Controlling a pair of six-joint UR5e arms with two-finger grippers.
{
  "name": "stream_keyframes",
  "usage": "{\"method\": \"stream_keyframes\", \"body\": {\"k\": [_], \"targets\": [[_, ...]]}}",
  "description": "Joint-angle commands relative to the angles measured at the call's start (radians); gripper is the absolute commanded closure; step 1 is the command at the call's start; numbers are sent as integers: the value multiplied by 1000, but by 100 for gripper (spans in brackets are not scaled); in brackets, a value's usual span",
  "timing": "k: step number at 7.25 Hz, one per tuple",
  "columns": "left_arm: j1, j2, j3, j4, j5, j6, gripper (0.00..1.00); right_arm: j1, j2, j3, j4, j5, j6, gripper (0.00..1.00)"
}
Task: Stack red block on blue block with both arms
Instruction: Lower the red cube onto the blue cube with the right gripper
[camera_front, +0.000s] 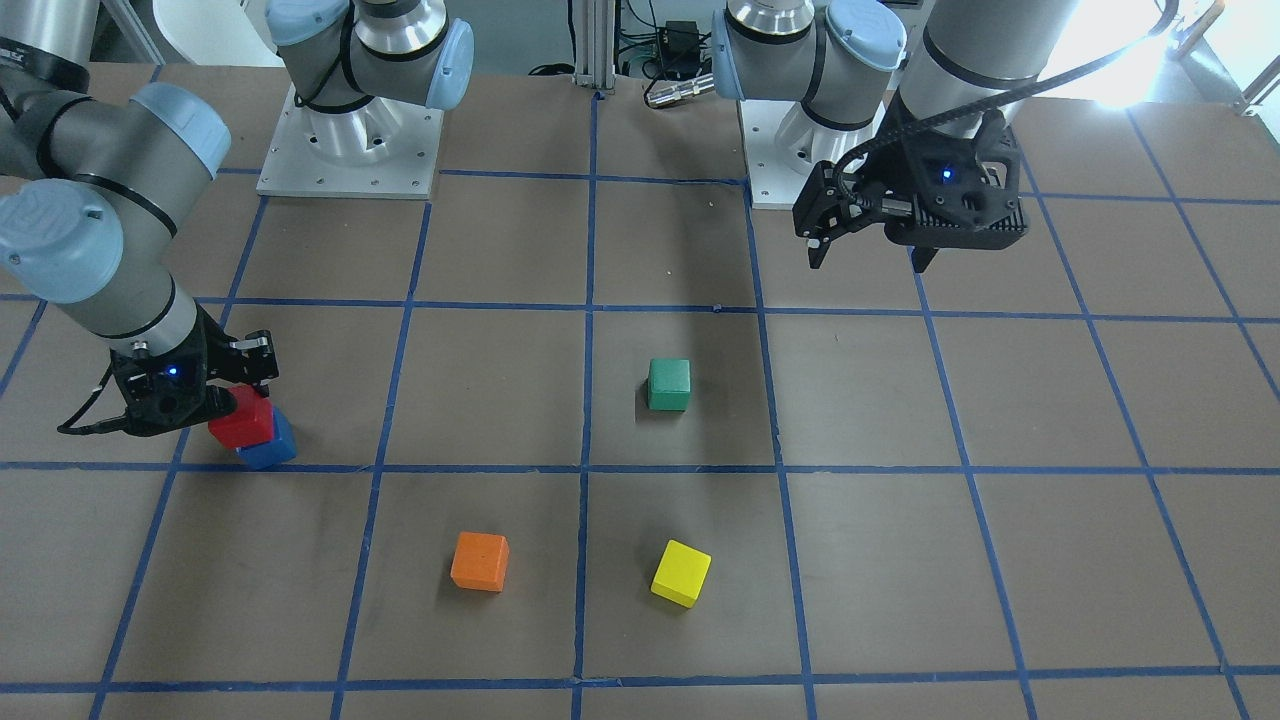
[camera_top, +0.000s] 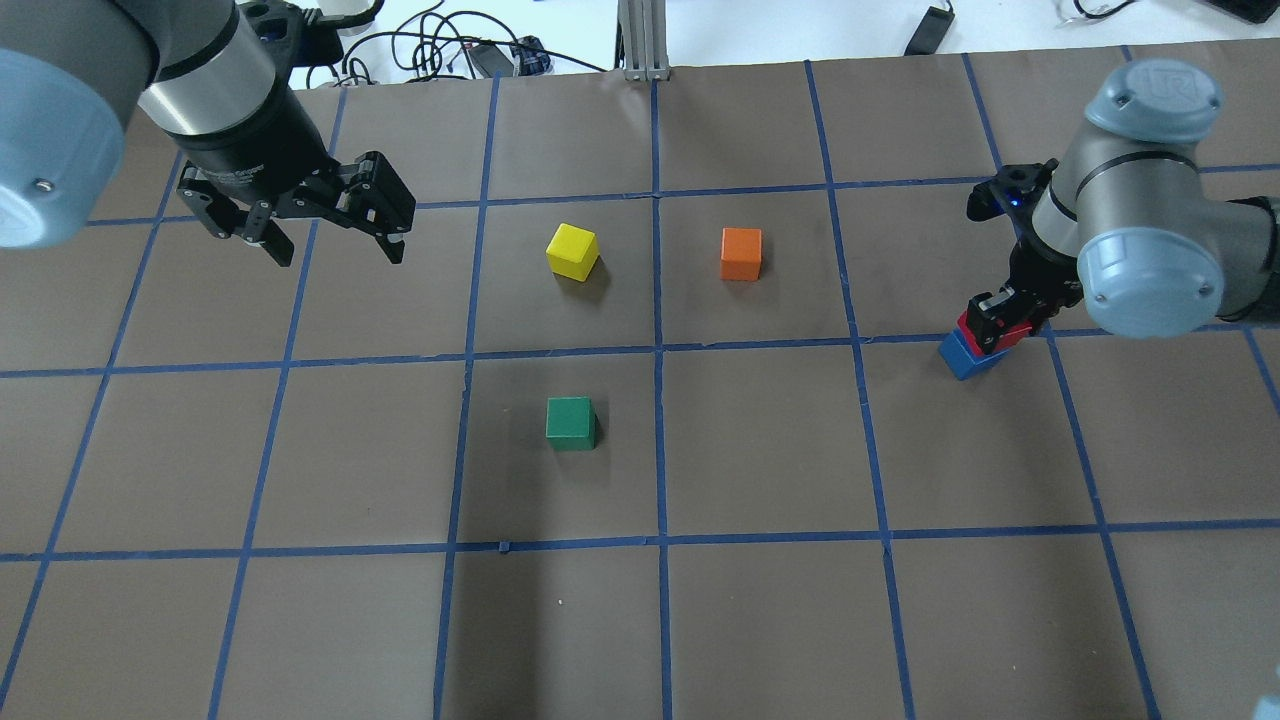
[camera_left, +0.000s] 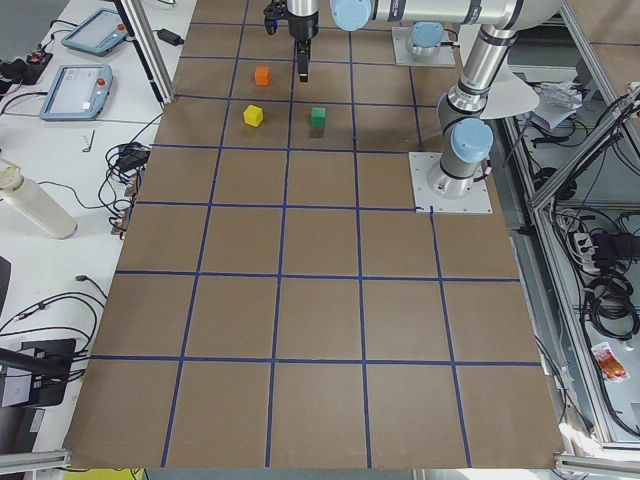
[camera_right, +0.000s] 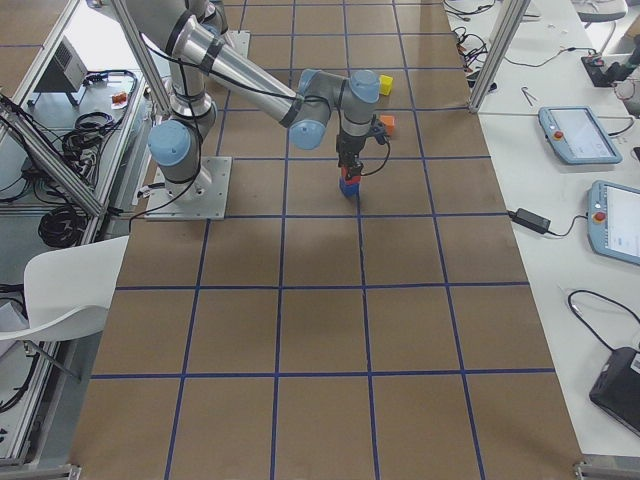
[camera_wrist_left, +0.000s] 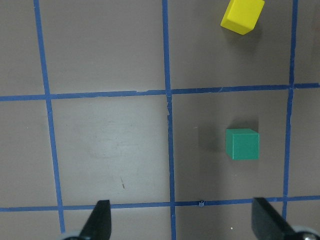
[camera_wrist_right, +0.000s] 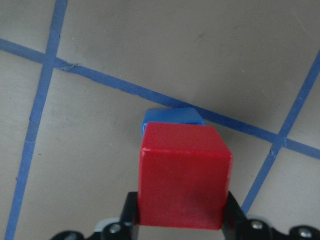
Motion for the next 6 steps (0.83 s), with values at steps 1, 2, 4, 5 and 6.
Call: {"method": "stream_keyframes", "body": {"k": [1, 2, 4, 5, 6], "targets": [[0, -1, 1, 0, 0, -1, 0, 0, 2, 1, 4, 1, 1, 30], [0, -1, 1, 2, 0, -3, 0, 0, 2, 1, 4, 1, 1, 1], [0, -3, 1, 0, 0, -6, 0, 2, 2, -2, 4, -1, 1, 0], [0, -3, 1, 0, 0, -6, 0, 0, -10, -13, 7, -14, 2, 0], [-2, -1, 9, 0, 1, -7, 0, 2, -22, -36, 9, -16, 9, 0]]}}
